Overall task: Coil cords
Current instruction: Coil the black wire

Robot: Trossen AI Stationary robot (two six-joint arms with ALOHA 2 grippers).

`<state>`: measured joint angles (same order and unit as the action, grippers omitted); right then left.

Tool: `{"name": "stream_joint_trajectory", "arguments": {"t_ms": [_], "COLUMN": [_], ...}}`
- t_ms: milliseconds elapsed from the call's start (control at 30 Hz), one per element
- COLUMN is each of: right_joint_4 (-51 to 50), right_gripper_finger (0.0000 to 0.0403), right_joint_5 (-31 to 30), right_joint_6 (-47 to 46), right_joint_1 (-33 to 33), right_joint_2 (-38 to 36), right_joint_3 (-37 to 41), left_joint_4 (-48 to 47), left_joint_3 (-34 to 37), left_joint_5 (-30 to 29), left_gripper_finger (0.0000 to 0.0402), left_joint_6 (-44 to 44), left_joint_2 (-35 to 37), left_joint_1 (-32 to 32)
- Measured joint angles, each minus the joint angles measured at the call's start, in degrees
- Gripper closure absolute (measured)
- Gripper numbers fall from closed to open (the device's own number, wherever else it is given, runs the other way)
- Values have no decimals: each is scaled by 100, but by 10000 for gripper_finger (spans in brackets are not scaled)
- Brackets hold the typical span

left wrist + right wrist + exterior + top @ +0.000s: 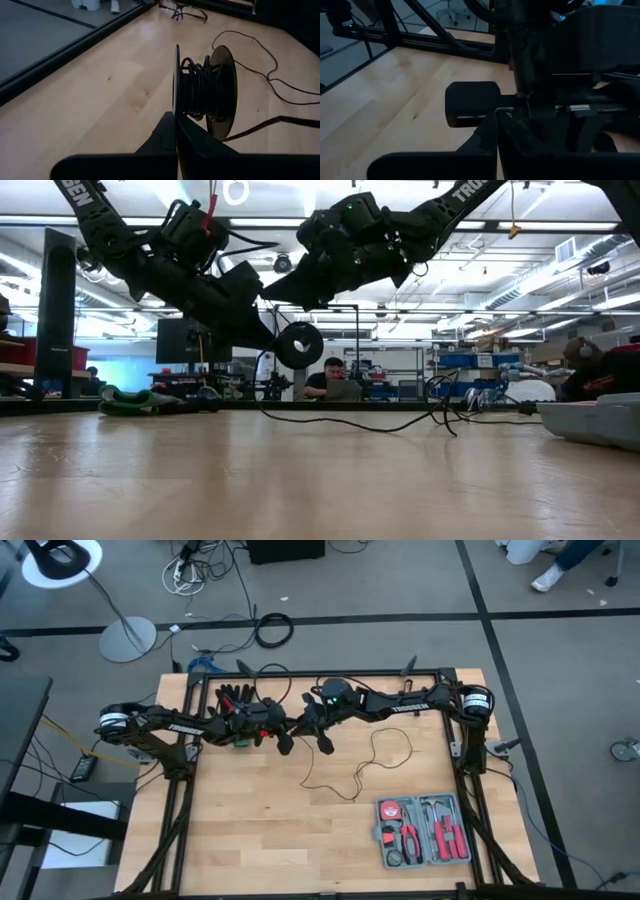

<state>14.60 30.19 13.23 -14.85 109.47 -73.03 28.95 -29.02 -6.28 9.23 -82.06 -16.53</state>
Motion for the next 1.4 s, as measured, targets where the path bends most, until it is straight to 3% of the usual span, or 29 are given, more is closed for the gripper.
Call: {"name": "stream_joint_trajectory", "arguments": {"t_ms": [367, 700, 1000, 1133, 1267, 1400], "right_joint_4": [498, 287, -1587, -2089, -2379, -1626], "right_gripper_finger": [403, 403, 403, 403, 403, 403], "right_joint_5": [318, 67, -857, -1160, -1521, -1806], "right_joint_6": [0, -360, -517, -433, -493, -877], "right_joint_1": [-72, -337, -721, -745, -744, -592], "right_joint_2": [4, 4, -482, -662, -659, -654], "right_joint_3": [2, -2, -2, 35, 220, 788], "left_joint_4": [-23, -234, -216, 452, 1718, 2817], "left_joint_3": [-2, -2, 161, 521, 1031, 1465], "left_joint_5": [-5, 247, -372, -396, -332, -250], "left_gripper_finger": [402, 402, 402, 402, 402, 402], "left_joint_6": [0, 60, 360, 746, 1187, 1589], "left_joint_2": [0, 0, 0, 0, 0, 6], "left_joint_1": [1, -1, -3, -12, -16, -14]}}
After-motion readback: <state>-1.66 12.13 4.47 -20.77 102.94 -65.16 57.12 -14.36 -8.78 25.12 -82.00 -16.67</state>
